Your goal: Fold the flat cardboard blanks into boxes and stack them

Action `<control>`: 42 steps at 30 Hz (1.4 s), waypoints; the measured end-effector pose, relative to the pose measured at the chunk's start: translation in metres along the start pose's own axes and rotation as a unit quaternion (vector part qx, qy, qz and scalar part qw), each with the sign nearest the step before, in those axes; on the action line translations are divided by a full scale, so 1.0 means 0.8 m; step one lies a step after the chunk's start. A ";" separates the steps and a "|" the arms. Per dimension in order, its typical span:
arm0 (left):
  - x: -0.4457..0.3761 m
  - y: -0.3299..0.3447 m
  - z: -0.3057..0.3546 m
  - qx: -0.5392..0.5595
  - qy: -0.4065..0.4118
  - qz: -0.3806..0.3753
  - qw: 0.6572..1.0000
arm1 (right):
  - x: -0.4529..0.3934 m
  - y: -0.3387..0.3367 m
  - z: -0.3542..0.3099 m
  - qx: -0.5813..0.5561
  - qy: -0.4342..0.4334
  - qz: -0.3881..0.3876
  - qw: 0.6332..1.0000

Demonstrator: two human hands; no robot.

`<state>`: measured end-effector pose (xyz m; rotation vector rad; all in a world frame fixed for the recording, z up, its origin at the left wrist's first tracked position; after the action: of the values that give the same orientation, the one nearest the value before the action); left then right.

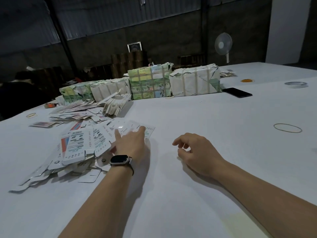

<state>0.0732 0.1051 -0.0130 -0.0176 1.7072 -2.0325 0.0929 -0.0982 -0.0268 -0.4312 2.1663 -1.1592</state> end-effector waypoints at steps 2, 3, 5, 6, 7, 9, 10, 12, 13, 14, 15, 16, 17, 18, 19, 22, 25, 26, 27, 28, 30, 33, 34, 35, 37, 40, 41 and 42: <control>0.000 0.008 0.002 0.003 0.009 -0.013 1.000 | 0.000 -0.001 0.000 -0.003 -0.001 0.003 1.000; -0.001 0.009 0.000 0.007 0.006 -0.013 1.000 | 0.000 -0.001 -0.001 -0.004 -0.002 0.003 1.000; 0.000 0.012 -0.008 0.026 -0.017 -0.025 0.999 | 0.000 -0.001 -0.001 -0.005 -0.003 0.004 1.000; 0.001 0.013 -0.012 0.039 -0.028 -0.035 0.998 | 0.000 -0.001 -0.001 -0.005 -0.004 0.004 1.000; 0.001 0.015 -0.013 0.051 -0.031 -0.044 0.997 | 0.000 -0.001 -0.002 -0.004 -0.004 0.003 1.000; 0.001 0.016 -0.010 0.070 -0.026 -0.050 0.996 | 0.000 0.000 -0.002 -0.006 -0.006 0.002 1.000; 0.001 0.016 -0.007 0.077 -0.019 -0.050 0.996 | 0.000 0.000 -0.002 -0.008 -0.006 0.002 1.000; 0.000 0.014 0.000 0.086 -0.008 -0.052 0.995 | 0.000 -0.001 -0.001 -0.010 -0.006 0.003 1.000; 0.000 0.012 0.000 0.099 -0.009 -0.053 0.994 | 0.000 -0.001 -0.001 -0.011 -0.006 0.003 1.000; 0.000 0.010 -0.002 0.122 -0.018 -0.055 0.991 | 0.000 -0.001 -0.001 -0.012 -0.006 0.003 1.000; -0.001 0.009 -0.006 0.145 -0.034 -0.055 0.987 | -0.001 -0.001 -0.001 -0.014 -0.005 0.004 1.000; -0.001 0.006 -0.010 0.155 -0.052 -0.053 0.985 | -0.001 -0.001 -0.001 -0.015 -0.004 0.006 1.000; -0.001 0.004 -0.015 0.147 -0.071 -0.051 0.985 | -0.002 -0.001 -0.001 -0.018 -0.002 0.008 1.000; 0.000 0.002 -0.019 0.131 -0.085 -0.049 0.986 | -0.001 -0.001 0.000 -0.020 0.001 0.010 1.000; 0.001 0.000 -0.021 0.120 -0.093 -0.050 0.987 | -0.001 -0.001 0.001 -0.022 0.003 0.011 1.000; 0.000 -0.001 -0.024 0.133 -0.094 -0.047 0.986 | -0.001 -0.001 0.002 -0.026 0.006 0.015 1.000; -0.002 -0.004 -0.030 0.161 -0.108 -0.038 0.980 | -0.001 -0.001 0.002 -0.028 0.005 0.017 0.999; -0.001 -0.005 -0.032 0.174 -0.111 -0.036 0.978 | -0.001 -0.001 0.003 -0.028 0.005 0.018 0.999; -0.001 -0.006 -0.032 0.191 -0.108 -0.035 0.975 | -0.002 -0.001 0.003 -0.029 0.006 0.018 0.999; 0.000 -0.007 -0.030 0.222 -0.103 -0.034 0.969 | -0.002 -0.001 0.004 -0.032 0.008 0.019 0.999; 0.003 -0.007 -0.024 0.359 -0.101 -0.029 0.927 | -0.003 -0.002 0.006 -0.043 0.012 0.027 0.999; 0.008 -0.012 -0.001 0.600 -0.100 -0.037 0.793 | -0.005 -0.008 0.011 -0.086 0.029 0.056 0.994; 0.010 -0.016 0.010 0.647 -0.090 -0.038 0.756 | -0.005 -0.011 0.014 -0.110 0.040 0.069 0.991; 0.012 -0.020 0.022 0.680 -0.077 -0.044 0.728 | -0.006 -0.014 0.018 -0.140 0.054 0.082 0.985; 0.021 -0.023 0.047 0.718 -0.052 -0.068 0.690 | -0.007 -0.017 0.028 -0.212 0.091 0.097 0.968; 0.039 -0.011 0.085 0.741 -0.035 -0.114 0.661 | -0.007 -0.019 0.034 -0.273 0.122 0.100 0.949; 0.045 -0.005 0.096 0.746 -0.037 -0.126 0.653 | -0.007 -0.022 0.033 -0.264 0.122 0.106 0.951; 0.051 0.002 0.106 0.754 -0.044 -0.136 0.641 | -0.006 -0.026 0.031 -0.245 0.116 0.118 0.955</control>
<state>0.0643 0.0117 -0.0074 0.1814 -0.5126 -2.9194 0.1130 -0.1225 -0.0180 -0.2391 2.6295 -0.5541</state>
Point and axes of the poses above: each hand's wrist, its own x-axis away from the middle knuckle, its own y-axis out of the palm, z = x × y, the point moved 8 cm from there along -x, towards the middle knuckle, and after that the axes turned 14 degrees about x, right-handed, at the moved point
